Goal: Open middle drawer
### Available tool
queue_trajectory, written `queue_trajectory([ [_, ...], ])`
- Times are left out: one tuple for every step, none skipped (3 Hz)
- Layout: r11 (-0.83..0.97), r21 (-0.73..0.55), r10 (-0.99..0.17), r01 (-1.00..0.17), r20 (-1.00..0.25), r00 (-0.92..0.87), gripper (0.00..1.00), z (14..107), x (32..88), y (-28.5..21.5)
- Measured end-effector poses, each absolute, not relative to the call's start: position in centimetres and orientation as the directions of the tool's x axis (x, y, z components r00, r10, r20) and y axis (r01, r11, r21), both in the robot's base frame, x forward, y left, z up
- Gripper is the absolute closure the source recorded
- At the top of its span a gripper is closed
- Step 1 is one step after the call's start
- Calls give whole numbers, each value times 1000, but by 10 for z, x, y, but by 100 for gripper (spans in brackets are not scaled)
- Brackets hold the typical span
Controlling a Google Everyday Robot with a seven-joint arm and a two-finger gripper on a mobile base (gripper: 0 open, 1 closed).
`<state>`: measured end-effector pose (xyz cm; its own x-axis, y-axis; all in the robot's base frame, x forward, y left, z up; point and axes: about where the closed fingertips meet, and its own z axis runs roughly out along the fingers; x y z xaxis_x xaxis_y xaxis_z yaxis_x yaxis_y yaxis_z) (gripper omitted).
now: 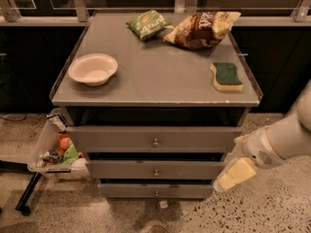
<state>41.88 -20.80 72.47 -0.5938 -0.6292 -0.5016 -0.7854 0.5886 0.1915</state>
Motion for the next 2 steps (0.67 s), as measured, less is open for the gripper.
queue_trajectory([
  [580,207,-630,-788,-500,-594,0,718,419,-204],
  [604,209,-588,-769,-534,-607,0,699,405,-199],
])
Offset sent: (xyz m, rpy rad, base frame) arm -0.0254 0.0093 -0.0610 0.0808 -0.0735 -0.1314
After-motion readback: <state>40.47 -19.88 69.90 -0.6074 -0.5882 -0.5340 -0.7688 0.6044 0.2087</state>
